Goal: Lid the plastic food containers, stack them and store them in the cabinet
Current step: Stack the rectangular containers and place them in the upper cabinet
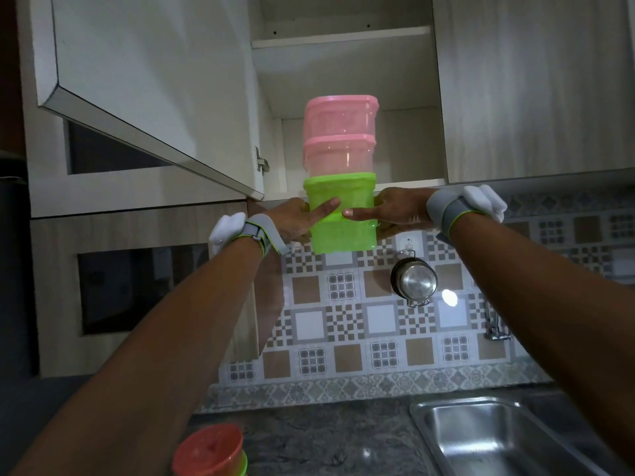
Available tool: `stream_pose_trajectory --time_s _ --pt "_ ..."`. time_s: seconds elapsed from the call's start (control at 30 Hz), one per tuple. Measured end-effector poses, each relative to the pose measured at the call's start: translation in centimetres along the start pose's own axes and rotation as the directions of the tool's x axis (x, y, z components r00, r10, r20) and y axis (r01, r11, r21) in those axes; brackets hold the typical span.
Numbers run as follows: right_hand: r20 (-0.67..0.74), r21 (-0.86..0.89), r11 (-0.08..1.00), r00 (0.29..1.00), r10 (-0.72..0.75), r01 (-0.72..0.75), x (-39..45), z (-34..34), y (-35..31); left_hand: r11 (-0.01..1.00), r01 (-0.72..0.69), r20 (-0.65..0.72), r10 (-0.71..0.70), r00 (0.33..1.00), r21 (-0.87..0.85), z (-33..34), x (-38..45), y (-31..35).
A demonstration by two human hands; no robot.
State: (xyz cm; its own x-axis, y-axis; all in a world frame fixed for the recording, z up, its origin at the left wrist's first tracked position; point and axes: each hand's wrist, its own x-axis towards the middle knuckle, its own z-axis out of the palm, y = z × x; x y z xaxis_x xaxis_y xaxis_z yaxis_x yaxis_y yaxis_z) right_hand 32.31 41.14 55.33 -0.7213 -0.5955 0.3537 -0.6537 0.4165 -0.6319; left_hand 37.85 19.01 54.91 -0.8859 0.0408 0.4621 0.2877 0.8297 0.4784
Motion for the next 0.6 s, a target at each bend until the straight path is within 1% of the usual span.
stream_pose_trajectory --time_s 0.13,0.3,0.37,0.5,0.6 --pt "-0.004 0.001 1.000 1.000 -0.013 0.013 0.6 -1.0 -1.4 1.000 0.008 -0.057 -0.009 0.998 -0.020 -1.5 0.9 0.2" --pt "0.016 0.015 0.999 0.999 -0.051 0.050 1.3 -2.1 -3.5 0.996 0.027 -0.058 -0.032 0.998 -0.081 -3.6 1.2 1.3" --pt "0.017 0.013 0.998 0.998 -0.061 0.061 1.9 -2.6 -4.3 0.997 0.021 -0.082 -0.027 0.996 -0.075 -4.5 1.5 1.8" --pt "-0.022 -0.008 0.997 0.996 -0.082 0.082 3.7 -3.3 -5.5 0.998 0.051 -0.134 -0.057 0.989 -0.048 -6.3 3.0 2.0" --pt "-0.033 -0.031 0.995 0.995 -0.098 0.097 4.9 -4.1 -6.3 0.995 0.045 -0.159 -0.058 0.986 -0.088 -7.3 4.0 2.1"
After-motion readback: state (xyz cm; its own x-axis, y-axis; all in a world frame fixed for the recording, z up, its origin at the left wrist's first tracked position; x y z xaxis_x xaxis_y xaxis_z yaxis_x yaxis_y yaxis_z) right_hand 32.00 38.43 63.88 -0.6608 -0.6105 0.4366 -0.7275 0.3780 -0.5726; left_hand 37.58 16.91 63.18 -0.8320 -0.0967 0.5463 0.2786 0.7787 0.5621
